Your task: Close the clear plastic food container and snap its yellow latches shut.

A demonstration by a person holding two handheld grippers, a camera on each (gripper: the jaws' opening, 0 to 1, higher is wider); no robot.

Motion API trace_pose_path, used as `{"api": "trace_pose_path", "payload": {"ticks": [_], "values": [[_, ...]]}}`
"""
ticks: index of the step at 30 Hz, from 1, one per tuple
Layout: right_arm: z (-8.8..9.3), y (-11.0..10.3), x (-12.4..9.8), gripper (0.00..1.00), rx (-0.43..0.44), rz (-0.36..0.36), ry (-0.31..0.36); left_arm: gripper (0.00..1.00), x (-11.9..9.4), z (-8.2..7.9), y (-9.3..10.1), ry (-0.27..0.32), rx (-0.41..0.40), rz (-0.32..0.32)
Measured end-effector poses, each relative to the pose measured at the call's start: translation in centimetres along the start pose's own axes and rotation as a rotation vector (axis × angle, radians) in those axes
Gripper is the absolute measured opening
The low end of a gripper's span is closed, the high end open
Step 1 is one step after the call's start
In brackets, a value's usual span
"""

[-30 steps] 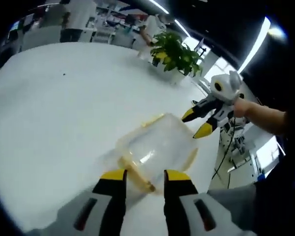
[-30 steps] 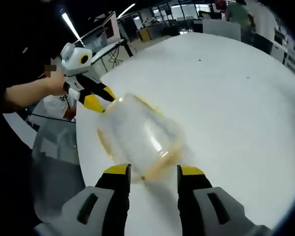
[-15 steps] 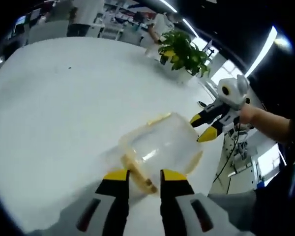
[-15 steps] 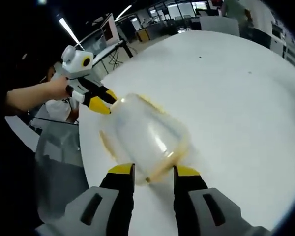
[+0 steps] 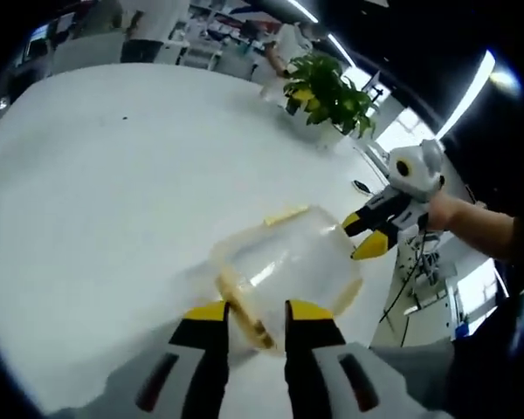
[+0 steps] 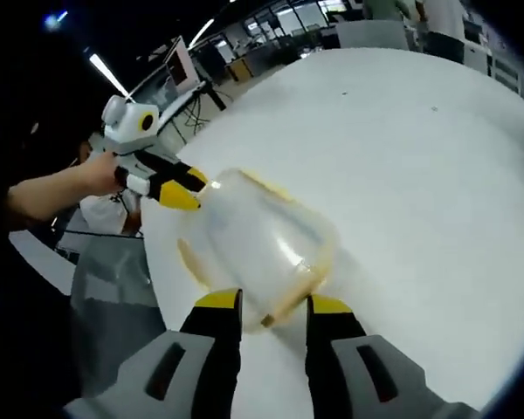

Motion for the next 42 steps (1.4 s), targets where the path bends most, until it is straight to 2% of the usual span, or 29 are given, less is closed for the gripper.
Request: {"api": "trace_pose_path", "payload": {"ticks": [3,8,10,11,13,15,18,21,23,25,28,30,32,35,38,42], "values": [[0.3,-0.1,-0.2,0.25,0.028,0.007,0.014,0.18,-0.1,-0.2,0.0,-0.015,-0.013,0.009],[0.4,0.1,-0.3,0.27,0.061,0.007,0.027,0.19,-0.2,0.0,0.4,0.002,-0.016,-0.006],[0.3,-0.2,-0.4,0.28,0.039,0.015,0.029,0.21,-0.1,-0.1,0.8,0.002,0.017,-0.038],[0.2,-0.1,-0.4,0.29,-0.04,0.017,0.034,0.22,-0.1,-0.1,1.0,0.0,0.008,-0.049],[-0.1,-0.1,-0.5,0.3,-0.125,0.013,0.016,0.22,-0.2,-0.1,1.1,-0.009,0.001,-0.067],[-0.1,-0.2,-0.4,0.31,-0.091,0.014,0.002,0.22,-0.3,0.0,0.9,-0.009,-0.002,-0.064],[-0.2,-0.1,-0.4,0.32,-0.108,0.015,-0.005,0.23,-0.3,0.0,1.0,-0.003,0.003,-0.061],[-0.7,0.0,-0.7,0.34,-0.261,0.022,0.009,0.23,-0.6,-0.5,1.2,0.009,0.145,-0.06],[-1.4,0.5,-1.0,0.38,-0.378,0.066,0.062,0.22,-0.8,-0.8,1.4,0.028,0.207,-0.064],[-1.5,0.0,-1.1,0.39,-0.356,0.035,0.079,0.22,-1.3,-1.6,1.9,0.054,0.296,-0.069],[-2.6,-0.9,-0.9,0.39,-0.427,-0.004,0.125,0.22,-1.3,-2.8,2.9,0.082,0.459,-0.051],[-2.9,-2.1,-0.6,0.41,-0.455,-0.039,0.126,0.22,-0.8,-3.6,4.3,0.093,0.575,0.011],[-3.2,-2.8,-0.2,0.41,-0.467,-0.052,0.131,0.21,-0.2,-3.6,5.5,0.084,0.648,0.061],[-3.5,-3.4,0.7,0.39,-0.482,-0.064,0.136,0.2,1.1,-2.9,6.5,0.006,0.777,0.106],[-3.6,-3.5,1.4,0.38,-0.488,-0.067,0.131,0.19,1.8,-2.7,7.4,0.007,0.752,0.139],[-3.7,-3.6,2.0,0.37,-0.499,-0.069,0.126,0.19,2.2,-2.6,7.5,-0.009,0.786,0.151]]}}
Point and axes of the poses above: the point that each gripper's makers call its tool centre point, and the gripper's own axes: x roughly forward along the fingers, y roughly to its right, z roughly out of its underside, the point moved 5 cm from there along -x, roughly backward along the fingers, and after that the axes turned 11 degrees about y, right-handed, at the moved point
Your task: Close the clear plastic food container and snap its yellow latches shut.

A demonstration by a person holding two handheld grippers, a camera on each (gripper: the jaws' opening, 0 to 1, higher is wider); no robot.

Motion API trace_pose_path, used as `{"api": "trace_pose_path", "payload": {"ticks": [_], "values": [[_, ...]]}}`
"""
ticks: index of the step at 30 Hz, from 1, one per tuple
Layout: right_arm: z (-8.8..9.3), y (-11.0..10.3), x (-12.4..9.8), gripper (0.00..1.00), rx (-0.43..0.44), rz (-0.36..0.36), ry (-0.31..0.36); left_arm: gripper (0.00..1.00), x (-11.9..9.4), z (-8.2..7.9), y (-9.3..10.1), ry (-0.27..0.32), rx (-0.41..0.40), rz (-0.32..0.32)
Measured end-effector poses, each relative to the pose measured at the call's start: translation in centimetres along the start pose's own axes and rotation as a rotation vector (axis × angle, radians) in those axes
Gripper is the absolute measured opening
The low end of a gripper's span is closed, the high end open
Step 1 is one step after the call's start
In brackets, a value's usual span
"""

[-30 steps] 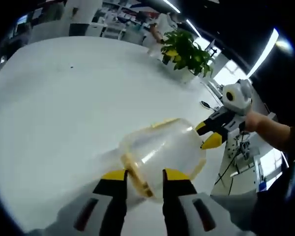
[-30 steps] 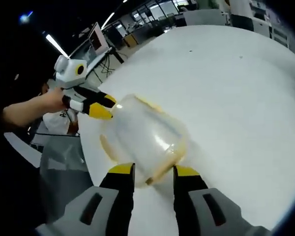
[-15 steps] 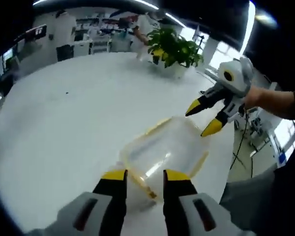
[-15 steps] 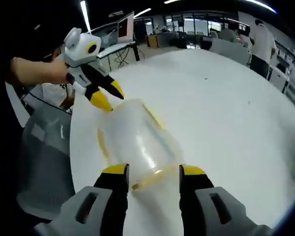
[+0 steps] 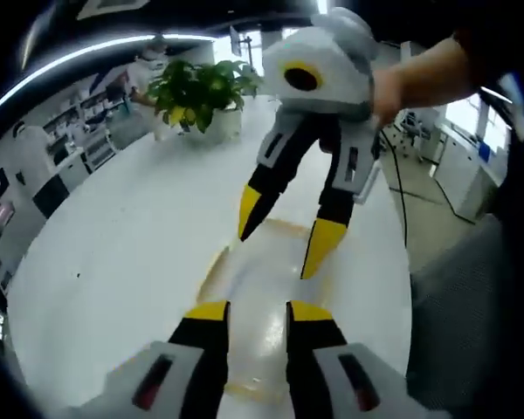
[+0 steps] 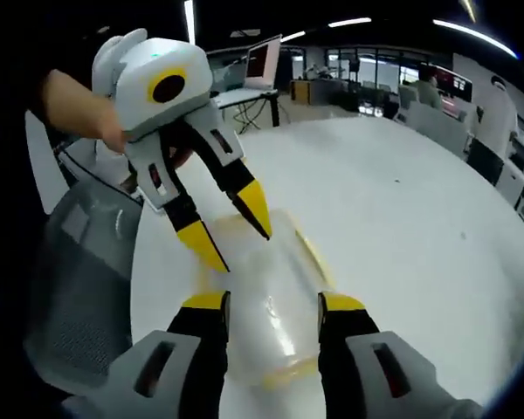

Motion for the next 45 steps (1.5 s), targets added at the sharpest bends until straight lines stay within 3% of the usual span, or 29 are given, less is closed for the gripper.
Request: {"api": "trace_pose_path", "payload": {"ticks": [8,16,20,24,33,37,39,41,45], "values": [[-0.7,0.1,1.1,0.38,-0.014,-0.01,0.009,0.19,-0.1,0.4,0.7,-0.015,-0.006,0.056],[-1.7,0.8,2.0,0.39,-0.036,-0.042,-0.014,0.27,0.2,0.7,2.2,-0.026,0.015,0.087],[-1.9,1.8,2.4,0.4,-0.058,-0.045,-0.047,0.44,0.7,0.5,2.3,-0.028,0.022,0.07],[-1.6,2.4,2.8,0.4,-0.05,-0.113,-0.132,0.44,1.1,0.9,2.4,-0.058,0.072,0.069],[-1.8,3.4,3.9,0.4,-0.062,-0.225,-0.245,0.43,1.6,1.0,2.6,-0.063,0.102,0.064],[-1.2,3.4,4.1,0.43,-0.085,-0.282,-0.346,0.44,1.8,1.0,2.6,-0.072,0.135,0.053],[-0.9,3.2,4.1,0.4,-0.107,-0.325,-0.404,0.44,1.9,1.1,2.7,-0.075,0.155,0.053],[-1.1,3.2,4.5,0.41,-0.11,-0.33,-0.414,0.43,1.8,1.1,2.7,-0.08,0.163,0.051],[-1.2,3.2,4.8,0.4,-0.119,-0.349,-0.511,0.43,2.0,1.2,2.7,-0.083,0.176,0.049]]}}
Point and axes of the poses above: the point that each gripper's makers call its tool centre point, and the gripper's own axes: x roughly forward along the fingers, y roughly to its right, z roughly out of its underside, the point moved 5 cm from there along -x, roughly backward along the fingers, and after that the axes turned 11 degrees about y, right-handed, at the moved point
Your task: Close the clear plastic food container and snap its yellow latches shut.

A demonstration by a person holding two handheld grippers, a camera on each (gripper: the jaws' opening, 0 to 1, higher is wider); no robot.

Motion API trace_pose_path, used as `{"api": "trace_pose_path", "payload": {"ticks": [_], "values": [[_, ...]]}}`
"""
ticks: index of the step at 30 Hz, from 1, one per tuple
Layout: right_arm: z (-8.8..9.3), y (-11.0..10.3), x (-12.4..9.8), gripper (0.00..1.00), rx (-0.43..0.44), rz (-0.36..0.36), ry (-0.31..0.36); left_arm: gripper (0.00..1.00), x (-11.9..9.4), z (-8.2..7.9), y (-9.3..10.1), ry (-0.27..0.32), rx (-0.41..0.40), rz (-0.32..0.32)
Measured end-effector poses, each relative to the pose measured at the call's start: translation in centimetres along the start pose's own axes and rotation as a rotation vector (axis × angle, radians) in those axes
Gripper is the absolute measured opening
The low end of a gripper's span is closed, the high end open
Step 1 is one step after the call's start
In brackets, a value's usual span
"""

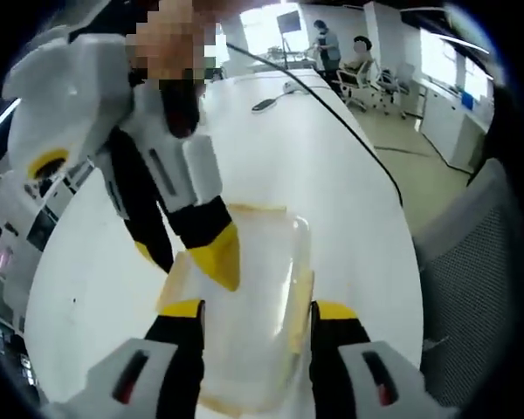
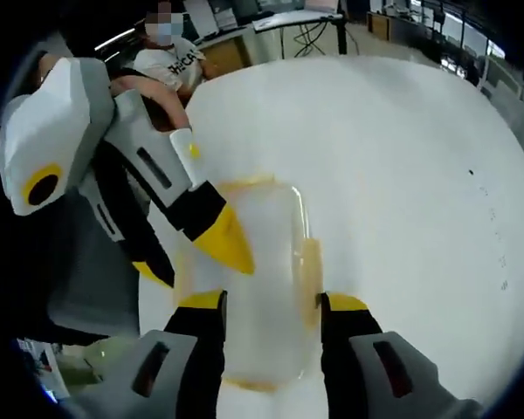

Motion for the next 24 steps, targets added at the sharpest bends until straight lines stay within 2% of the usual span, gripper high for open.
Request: {"api": "trace_pose_path", "payload": {"ticks": [6,13,14,15,17,24], "values": [[-0.8,-0.2,0.6,0.38,-0.113,-0.039,-0.145,0.43,0.3,0.2,0.4,-0.03,0.066,-0.012],[-1.0,-0.2,0.9,0.34,-0.11,-0.066,-0.198,0.41,0.2,0.1,0.1,-0.051,0.056,-0.019],[-0.7,-1.0,0.9,0.33,-0.099,-0.113,-0.229,0.39,0.0,0.2,-0.3,-0.079,0.077,-0.052],[-1.4,-0.7,1.3,0.33,-0.136,-0.078,-0.197,0.39,0.1,0.2,-0.1,-0.076,0.046,-0.026],[-1.4,-0.8,1.1,0.32,-0.13,-0.087,-0.232,0.39,0.2,0.0,-0.3,-0.086,0.052,-0.019],[-1.5,-0.6,1.4,0.35,-0.13,-0.099,-0.27,0.39,0.4,0.1,0.1,-0.073,0.048,-0.028]]}}
Point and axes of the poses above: the point that each gripper's makers call its tool centre point, and the gripper's own axes: x roughly forward along the fingers, y roughly to its right, z roughly out of its underside, the point moved 5 cm from there along -x, roughly backward along the fingers, and after that the axes turned 11 degrees about y, right-handed, at the moved point
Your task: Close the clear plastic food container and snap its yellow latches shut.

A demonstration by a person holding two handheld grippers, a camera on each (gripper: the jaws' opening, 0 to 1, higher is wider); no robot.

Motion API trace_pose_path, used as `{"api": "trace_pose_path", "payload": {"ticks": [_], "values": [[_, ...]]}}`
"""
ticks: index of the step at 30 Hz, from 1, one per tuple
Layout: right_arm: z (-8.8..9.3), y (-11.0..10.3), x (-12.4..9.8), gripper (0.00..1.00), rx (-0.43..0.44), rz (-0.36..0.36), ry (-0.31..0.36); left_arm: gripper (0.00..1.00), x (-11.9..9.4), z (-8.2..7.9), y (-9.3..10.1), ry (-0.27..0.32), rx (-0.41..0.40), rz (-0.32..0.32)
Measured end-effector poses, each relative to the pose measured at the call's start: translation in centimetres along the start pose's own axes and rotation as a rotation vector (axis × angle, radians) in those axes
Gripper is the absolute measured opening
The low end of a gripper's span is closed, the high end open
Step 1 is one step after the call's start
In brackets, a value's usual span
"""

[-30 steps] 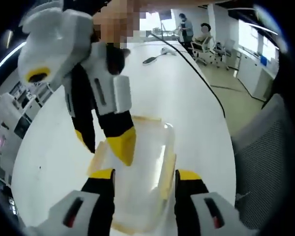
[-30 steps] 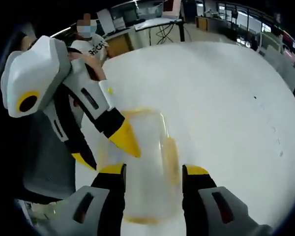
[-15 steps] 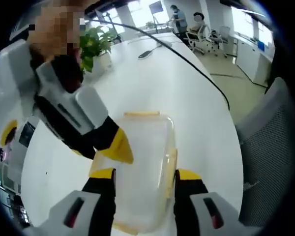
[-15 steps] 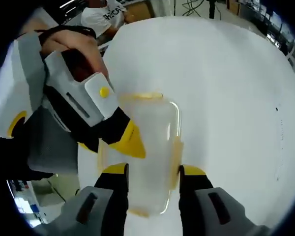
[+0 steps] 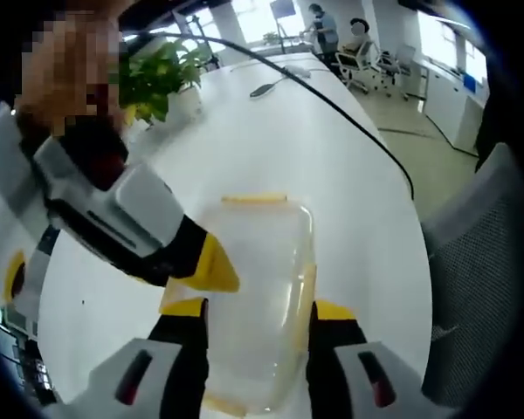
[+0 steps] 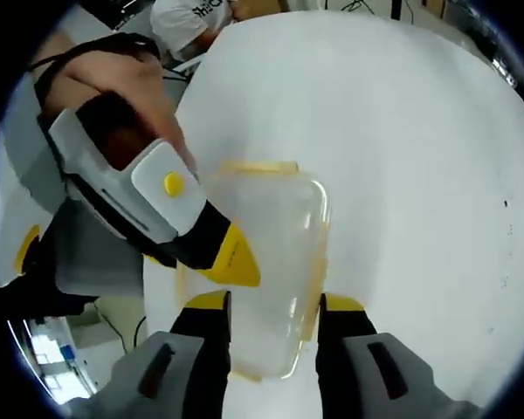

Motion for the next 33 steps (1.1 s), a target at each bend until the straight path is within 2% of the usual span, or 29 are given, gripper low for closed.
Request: {"api": "trace_pose_path", "payload": {"ticks": [5,11,15,17,19,21,24,25,27,29,30,32,33], "values": [[0.2,0.2,-0.1,0.36,0.008,-0.001,-0.016,0.4,0.0,-0.1,0.1,0.001,-0.001,-0.007],[0.3,0.3,-0.2,0.37,0.025,0.019,-0.001,0.4,-0.1,0.0,0.1,0.015,-0.002,-0.008],[0.4,0.0,-0.5,0.38,0.004,0.044,0.007,0.4,-0.2,0.0,0.0,0.034,-0.01,0.006],[0.6,0.1,-0.6,0.38,0.001,0.046,0.042,0.41,-0.3,-0.1,-0.1,0.037,-0.011,0.012],[0.9,0.2,-0.7,0.38,0.033,0.051,0.107,0.41,-0.3,-0.1,-0.1,0.045,-0.019,0.021],[1.2,0.2,-0.7,0.38,0.06,0.067,0.135,0.41,-0.3,-0.1,-0.2,0.042,-0.027,0.028],[1.4,0.0,-1.0,0.38,0.049,0.096,0.194,0.41,-0.3,-0.2,-0.2,0.034,-0.022,0.031],[1.5,-0.1,-1.1,0.38,0.044,0.106,0.234,0.41,-0.3,-0.2,-0.2,0.035,-0.019,0.03],[2.0,-0.1,-1.2,0.37,0.094,0.131,0.305,0.41,-0.3,-0.2,-0.2,0.039,-0.018,0.029],[2.1,0.2,-1.5,0.35,0.103,0.184,0.398,0.42,-0.4,-0.2,-0.3,0.044,-0.03,0.036],[2.4,0.2,-1.9,0.36,0.125,0.218,0.446,0.41,-0.4,-0.3,-0.4,0.046,-0.04,0.037],[2.3,-0.1,-2.6,0.42,0.202,0.23,0.536,0.42,-0.5,-0.3,-0.4,0.046,-0.044,0.041],[2.3,-0.1,-3.1,0.43,0.228,0.262,0.574,0.46,-0.5,-0.3,-0.5,0.034,-0.043,0.027]]}}
Point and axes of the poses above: the point that each gripper's makers call its tool centre point, and the gripper's own axes: x roughly forward along the fingers, y roughly to its right, z roughly out of its underside, the point moved 5 cm from there along -x, roughly backward along the fingers, and after that the axes turned 11 degrees about y, right-handed, at the moved point
